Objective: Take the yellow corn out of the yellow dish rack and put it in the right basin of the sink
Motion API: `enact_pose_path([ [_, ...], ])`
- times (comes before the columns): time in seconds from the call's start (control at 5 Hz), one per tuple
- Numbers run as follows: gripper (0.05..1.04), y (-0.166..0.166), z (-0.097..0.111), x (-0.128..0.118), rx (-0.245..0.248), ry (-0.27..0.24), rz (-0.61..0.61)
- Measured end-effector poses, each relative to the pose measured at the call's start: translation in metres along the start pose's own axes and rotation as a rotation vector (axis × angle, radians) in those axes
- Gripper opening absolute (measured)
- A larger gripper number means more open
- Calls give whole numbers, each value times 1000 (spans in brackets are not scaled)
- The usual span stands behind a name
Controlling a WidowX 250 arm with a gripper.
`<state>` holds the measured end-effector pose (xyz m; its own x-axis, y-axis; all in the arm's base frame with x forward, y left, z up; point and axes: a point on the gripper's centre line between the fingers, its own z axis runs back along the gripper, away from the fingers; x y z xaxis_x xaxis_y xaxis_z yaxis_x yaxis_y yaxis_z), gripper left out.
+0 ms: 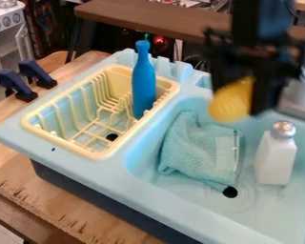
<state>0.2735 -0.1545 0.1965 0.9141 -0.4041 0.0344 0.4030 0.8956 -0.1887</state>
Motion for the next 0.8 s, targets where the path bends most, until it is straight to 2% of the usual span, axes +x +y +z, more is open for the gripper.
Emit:
enact_pose_path([
  [0.2, 693, -34, -32, 9, -41, 41, -85],
  [0.4, 693, -47, -46, 16, -46, 51, -166],
  [0.6, 693, -50, -56, 18, -46, 82, -188],
  [0.8, 693, -38, -63, 15, -44, 101, -160],
])
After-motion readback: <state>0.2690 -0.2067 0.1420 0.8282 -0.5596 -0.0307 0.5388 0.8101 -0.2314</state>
